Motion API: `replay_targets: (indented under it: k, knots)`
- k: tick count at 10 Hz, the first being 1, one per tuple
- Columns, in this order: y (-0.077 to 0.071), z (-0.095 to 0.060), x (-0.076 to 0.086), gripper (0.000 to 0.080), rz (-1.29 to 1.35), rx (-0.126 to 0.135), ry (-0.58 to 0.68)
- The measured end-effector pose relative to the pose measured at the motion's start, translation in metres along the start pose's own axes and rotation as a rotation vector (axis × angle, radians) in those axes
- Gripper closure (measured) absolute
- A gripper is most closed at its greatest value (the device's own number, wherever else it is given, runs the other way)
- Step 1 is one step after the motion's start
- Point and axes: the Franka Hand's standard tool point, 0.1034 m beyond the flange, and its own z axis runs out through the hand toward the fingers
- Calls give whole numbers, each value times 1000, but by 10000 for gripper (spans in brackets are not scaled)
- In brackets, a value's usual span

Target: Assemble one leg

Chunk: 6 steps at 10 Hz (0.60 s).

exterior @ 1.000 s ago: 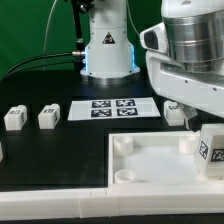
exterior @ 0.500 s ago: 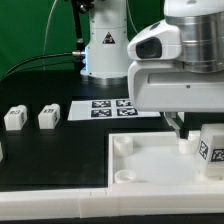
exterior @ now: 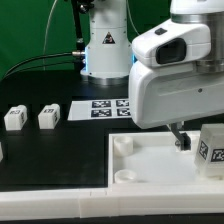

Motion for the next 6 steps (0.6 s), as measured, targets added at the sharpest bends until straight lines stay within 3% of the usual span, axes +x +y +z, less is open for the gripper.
replay_targets:
  k: [2, 3, 4, 5, 6]
  knots:
    - [0, 0, 0, 151, 2, 0, 0]
    - [0, 0, 0, 235, 2, 0, 0]
    - [0, 0, 0, 235, 2, 0, 0]
    - [0, 0, 0, 419, 2, 0, 0]
    - [1, 0, 0, 507, 3, -1, 0]
